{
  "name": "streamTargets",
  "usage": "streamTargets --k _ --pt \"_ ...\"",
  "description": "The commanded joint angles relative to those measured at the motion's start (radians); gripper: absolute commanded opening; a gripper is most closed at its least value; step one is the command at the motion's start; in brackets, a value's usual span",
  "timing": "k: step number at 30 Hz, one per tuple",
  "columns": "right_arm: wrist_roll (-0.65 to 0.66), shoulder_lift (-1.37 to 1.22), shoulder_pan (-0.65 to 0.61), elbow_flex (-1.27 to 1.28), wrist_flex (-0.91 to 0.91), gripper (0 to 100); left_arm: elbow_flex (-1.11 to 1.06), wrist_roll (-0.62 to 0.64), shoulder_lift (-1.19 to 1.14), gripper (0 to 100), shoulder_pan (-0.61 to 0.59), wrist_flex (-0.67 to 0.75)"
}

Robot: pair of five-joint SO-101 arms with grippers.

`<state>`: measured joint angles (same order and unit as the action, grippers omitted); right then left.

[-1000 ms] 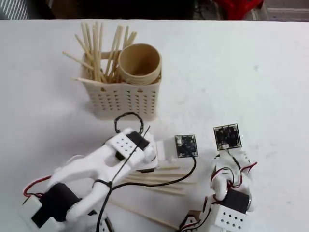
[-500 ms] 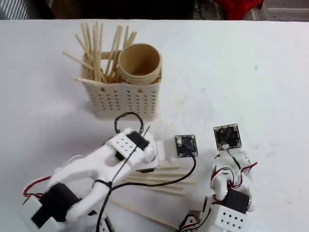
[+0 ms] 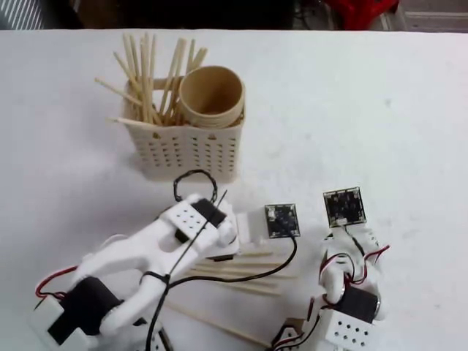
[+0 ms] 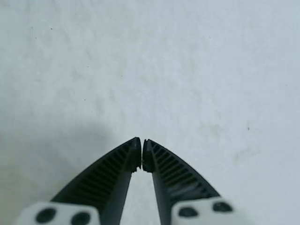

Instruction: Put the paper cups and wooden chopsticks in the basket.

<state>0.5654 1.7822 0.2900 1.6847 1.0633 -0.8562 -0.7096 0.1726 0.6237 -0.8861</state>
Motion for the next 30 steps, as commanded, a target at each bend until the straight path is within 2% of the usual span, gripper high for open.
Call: streamTargets --k 1,21,27,30 --pt "0.003 0.008 0.007 0.006 0.002 2.5 0.037 0.0 0.008 11 -0.005 0.008" --pt "0.003 0.008 0.007 0.006 0.002 2.5 0.063 0.003 0.012 11 -0.005 -0.009" --pt "0.003 0.008 0.007 0.006 0.002 2.5 0.169 0.005 0.012 11 -0.005 -0.157" --pt "0.003 0.008 0.007 0.006 0.002 2.5 0.236 0.061 0.012 11 -0.005 -0.219"
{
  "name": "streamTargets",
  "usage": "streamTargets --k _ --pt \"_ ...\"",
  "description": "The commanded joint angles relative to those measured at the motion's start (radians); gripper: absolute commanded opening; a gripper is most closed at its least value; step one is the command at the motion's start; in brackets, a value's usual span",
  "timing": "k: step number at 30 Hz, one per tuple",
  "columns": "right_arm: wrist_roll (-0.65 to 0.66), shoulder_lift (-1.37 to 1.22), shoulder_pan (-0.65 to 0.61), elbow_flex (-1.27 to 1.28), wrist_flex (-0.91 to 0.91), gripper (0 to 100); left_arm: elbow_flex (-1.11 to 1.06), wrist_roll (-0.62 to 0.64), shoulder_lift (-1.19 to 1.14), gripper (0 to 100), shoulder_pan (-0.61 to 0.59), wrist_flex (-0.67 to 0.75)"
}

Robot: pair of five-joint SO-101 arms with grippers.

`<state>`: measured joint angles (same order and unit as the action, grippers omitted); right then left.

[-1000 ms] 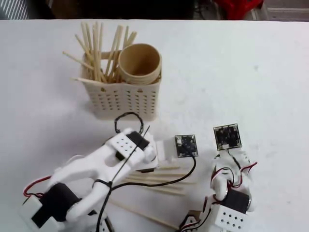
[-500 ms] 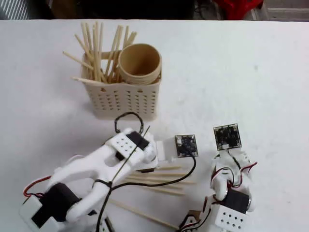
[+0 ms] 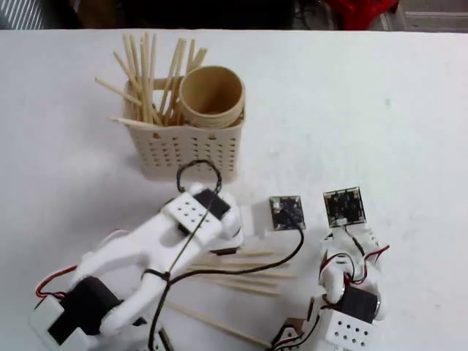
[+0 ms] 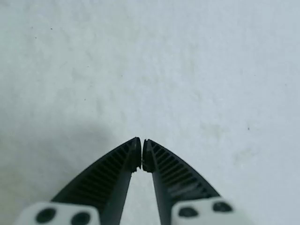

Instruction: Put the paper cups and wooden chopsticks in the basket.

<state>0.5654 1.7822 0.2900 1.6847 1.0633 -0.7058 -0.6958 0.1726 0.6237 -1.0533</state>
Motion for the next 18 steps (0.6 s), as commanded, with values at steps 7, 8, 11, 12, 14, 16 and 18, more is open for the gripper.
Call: streamTargets --k 7,8,11,12,14,16,18 --pt "0.003 0.008 0.007 0.006 0.002 2.5 0.206 0.075 0.012 11 0.002 -0.227" --pt "0.003 0.008 0.007 0.006 0.002 2.5 0.212 0.094 0.012 11 -0.002 -0.239" --pt "0.003 0.008 0.007 0.006 0.002 2.5 0.207 0.11 0.01 11 -0.005 -0.242" --pt "0.003 0.008 0.007 0.006 0.002 2.5 0.193 0.11 0.01 11 -0.005 -0.241" --pt "0.003 0.008 0.007 0.006 0.002 2.5 0.157 0.097 0.012 11 -0.005 -0.206" --pt "0.003 0.008 0.007 0.006 0.002 2.5 0.1 0.06 0.01 11 -0.004 -0.157" --pt "0.003 0.008 0.007 0.006 0.002 2.5 0.051 0.031 0.01 11 0.001 -0.11"
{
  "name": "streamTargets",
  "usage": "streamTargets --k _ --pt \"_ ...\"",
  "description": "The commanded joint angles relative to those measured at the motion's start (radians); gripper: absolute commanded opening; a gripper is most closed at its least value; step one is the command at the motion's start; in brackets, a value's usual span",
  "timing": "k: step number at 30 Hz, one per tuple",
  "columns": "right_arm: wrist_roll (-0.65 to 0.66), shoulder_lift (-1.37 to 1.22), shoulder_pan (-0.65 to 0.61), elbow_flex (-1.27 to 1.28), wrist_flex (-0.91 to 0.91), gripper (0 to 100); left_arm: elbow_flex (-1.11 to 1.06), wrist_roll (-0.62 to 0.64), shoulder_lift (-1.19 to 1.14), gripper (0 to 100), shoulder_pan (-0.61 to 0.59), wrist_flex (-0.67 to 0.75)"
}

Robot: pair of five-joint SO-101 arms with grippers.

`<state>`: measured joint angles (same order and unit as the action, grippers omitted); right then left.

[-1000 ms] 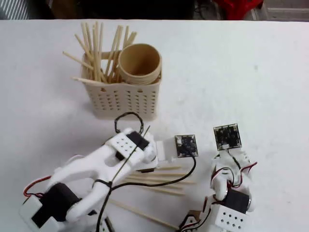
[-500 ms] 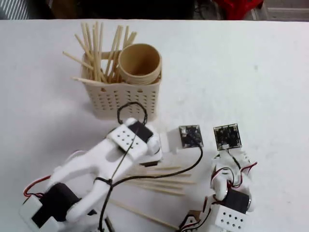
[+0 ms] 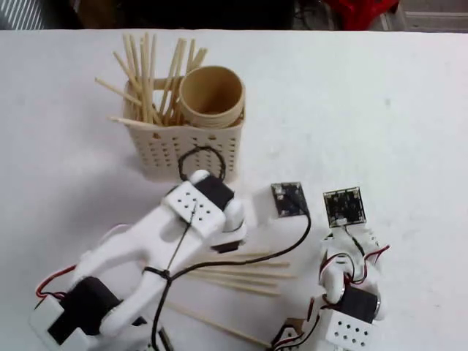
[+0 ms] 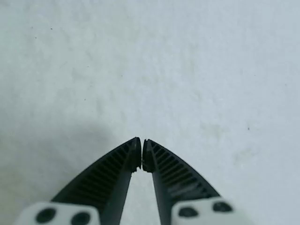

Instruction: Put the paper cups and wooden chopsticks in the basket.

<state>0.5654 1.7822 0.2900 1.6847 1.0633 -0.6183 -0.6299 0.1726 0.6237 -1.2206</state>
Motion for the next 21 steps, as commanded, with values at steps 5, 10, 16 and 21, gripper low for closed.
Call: streamTargets --k 5,10,16,21 --pt "0.003 0.008 0.007 0.006 0.002 2.5 -0.068 -0.058 0.002 11 0.004 0.103" --pt "0.003 0.008 0.007 0.006 0.002 2.5 -0.069 -0.058 0.002 12 0.005 0.094" --pt "0.003 0.008 0.007 0.006 0.002 2.5 -0.118 -0.051 0.002 17 0.09 0.147" --pt "0.003 0.008 0.007 0.006 0.002 2.5 -0.15 -0.049 0.001 17 0.087 0.213"
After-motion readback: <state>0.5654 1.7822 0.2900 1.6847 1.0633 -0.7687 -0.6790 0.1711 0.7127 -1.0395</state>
